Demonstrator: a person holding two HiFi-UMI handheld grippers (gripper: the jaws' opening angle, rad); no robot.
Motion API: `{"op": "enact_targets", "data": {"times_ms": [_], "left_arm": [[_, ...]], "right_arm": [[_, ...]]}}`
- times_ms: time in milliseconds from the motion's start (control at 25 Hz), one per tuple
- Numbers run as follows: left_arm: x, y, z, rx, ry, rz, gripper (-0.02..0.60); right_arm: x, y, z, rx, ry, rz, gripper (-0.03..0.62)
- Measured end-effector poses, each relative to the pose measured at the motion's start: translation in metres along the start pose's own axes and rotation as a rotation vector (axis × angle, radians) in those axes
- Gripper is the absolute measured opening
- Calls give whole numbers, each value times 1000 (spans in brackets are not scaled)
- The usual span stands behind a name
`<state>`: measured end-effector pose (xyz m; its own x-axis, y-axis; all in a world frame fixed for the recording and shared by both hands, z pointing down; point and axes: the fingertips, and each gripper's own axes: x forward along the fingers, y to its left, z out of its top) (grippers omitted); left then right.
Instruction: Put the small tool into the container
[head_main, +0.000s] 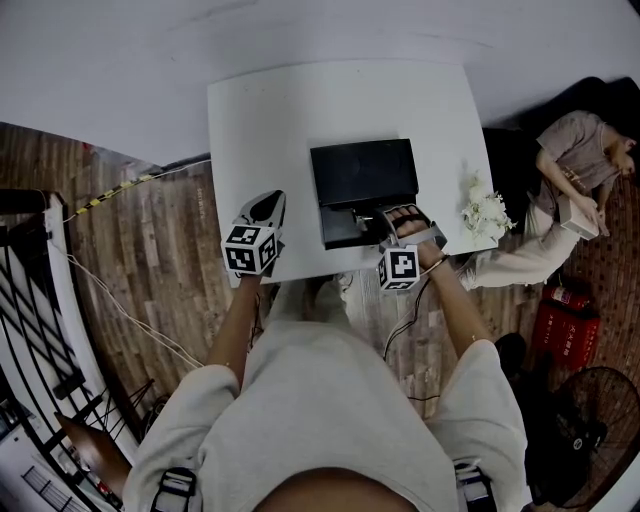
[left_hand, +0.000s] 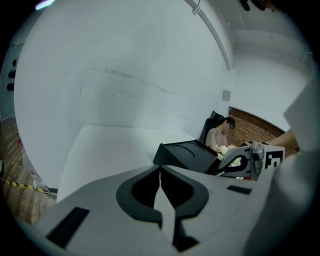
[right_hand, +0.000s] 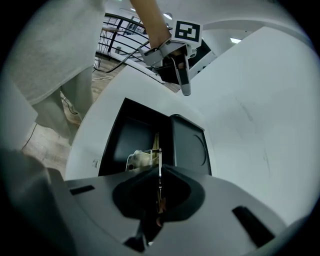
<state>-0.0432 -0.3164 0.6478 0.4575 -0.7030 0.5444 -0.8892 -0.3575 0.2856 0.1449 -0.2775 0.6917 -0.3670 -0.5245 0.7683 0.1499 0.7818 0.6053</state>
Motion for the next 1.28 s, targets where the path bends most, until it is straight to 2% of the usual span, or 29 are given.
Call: {"op": "enact_targets", "data": {"times_ms": [480,1160,1280], "left_arm": [[4,-1,-4,4,12,-3,12],[4,-2,-10,7,27,-11,12],[3,-4,-12,7,30,-15,12]], "right_arm": [[15,11,-17,4,35,-20,6],[20,25,-22,11,41,68,51],[19,30,-22,13,43,97,80]]}}
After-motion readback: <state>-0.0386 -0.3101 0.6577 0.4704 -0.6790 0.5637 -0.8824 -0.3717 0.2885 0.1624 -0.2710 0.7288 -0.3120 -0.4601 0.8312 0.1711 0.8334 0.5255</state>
